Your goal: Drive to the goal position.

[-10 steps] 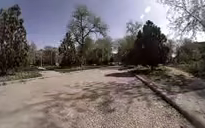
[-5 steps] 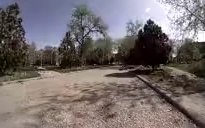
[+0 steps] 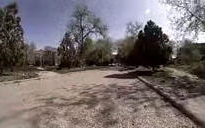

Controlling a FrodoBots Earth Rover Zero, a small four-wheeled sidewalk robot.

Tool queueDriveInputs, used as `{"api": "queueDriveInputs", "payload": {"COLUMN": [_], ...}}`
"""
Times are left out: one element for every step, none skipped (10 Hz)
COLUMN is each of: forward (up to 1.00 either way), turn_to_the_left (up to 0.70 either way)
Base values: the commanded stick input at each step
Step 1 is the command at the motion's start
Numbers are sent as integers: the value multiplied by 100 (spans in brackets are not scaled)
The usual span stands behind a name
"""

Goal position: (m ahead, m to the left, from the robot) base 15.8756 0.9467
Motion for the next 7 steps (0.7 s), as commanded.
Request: {"api": "queueDriveInputs", "payload": {"forward": [70, 70, 70, 70, 70, 70, 70], "turn_to_the_left": [11, 20, 29, 33, 28, 22, 17]}}
